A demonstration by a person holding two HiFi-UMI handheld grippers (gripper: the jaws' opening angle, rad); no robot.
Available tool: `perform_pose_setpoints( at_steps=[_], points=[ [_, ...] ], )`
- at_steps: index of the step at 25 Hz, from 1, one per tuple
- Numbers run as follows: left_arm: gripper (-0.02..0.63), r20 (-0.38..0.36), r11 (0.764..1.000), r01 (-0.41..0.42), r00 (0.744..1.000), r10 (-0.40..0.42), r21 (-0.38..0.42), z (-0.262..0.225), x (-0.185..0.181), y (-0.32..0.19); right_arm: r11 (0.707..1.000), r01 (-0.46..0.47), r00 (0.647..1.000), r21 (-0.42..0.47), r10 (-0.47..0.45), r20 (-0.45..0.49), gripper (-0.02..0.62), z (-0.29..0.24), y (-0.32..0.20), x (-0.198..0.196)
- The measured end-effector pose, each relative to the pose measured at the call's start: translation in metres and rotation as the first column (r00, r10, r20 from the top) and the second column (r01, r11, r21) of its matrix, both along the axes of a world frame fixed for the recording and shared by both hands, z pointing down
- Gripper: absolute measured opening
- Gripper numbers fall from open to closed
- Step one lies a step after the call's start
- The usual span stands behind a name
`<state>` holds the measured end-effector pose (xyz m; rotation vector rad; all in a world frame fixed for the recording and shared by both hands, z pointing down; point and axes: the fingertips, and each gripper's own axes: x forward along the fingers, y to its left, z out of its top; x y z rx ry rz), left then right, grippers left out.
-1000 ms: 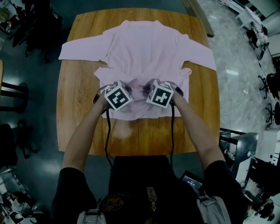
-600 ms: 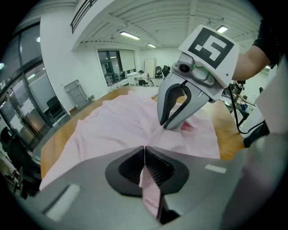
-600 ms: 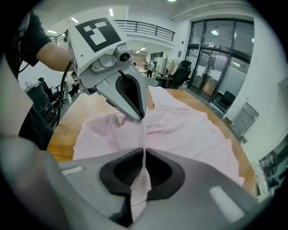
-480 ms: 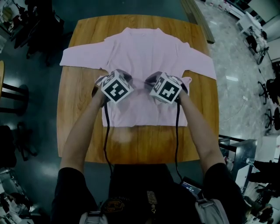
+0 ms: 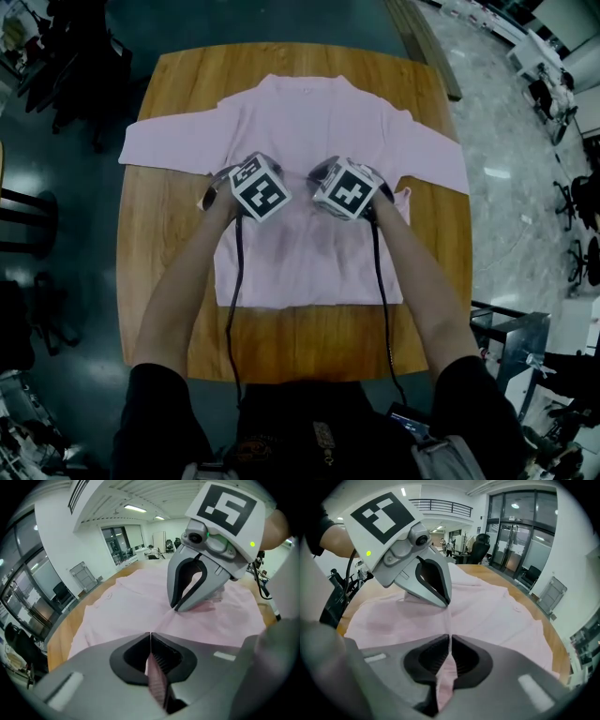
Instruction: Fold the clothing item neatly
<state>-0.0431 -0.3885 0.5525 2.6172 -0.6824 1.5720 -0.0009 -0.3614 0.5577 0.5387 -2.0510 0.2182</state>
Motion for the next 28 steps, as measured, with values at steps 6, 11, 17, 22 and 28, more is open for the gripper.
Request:
perform_pose_setpoints(
  at_steps=[6, 11, 17, 22, 28],
  points=[
    [0.015, 0.001, 0.998, 0.029, 1.000, -0.029, -0.049, 0.028, -0.004, -0.014, 0.999, 0.032, 0.999, -0.007, -0.033, -0.013, 0.025, 0.025, -0.020, -0.004],
    [0.016, -0.010, 0.995, 0.069, 0.998, -0.070, -0.069, 0.046, -0.006, -0.012, 0.999, 0.044, 0.999, -0.008, -0.044, 0.000, 0.026, 0.042, -0.022, -0.007],
    [0.121, -0.115, 0.986, 0.163, 0.980, -0.165, -0.030, 0.016, -0.022, -0.023, 0.999, -0.035, 0.998, -0.005, 0.035, 0.048, 0.083, 0.026, -0.023, 0.002],
    [0.129, -0.164, 0.966, 0.255, 0.956, -0.245, 0.044, -0.026, -0.059, -0.029, 0.997, -0.062, 0.997, 0.054, 0.059, 0.058, 0.109, -0.008, -0.026, 0.012],
    [0.111, -0.150, 0.955, 0.289, 0.949, -0.277, 0.067, -0.047, -0.099, -0.012, 0.995, -0.078, 0.997, 0.055, 0.079, -0.025, 0.107, -0.018, -0.017, 0.013]
  ],
)
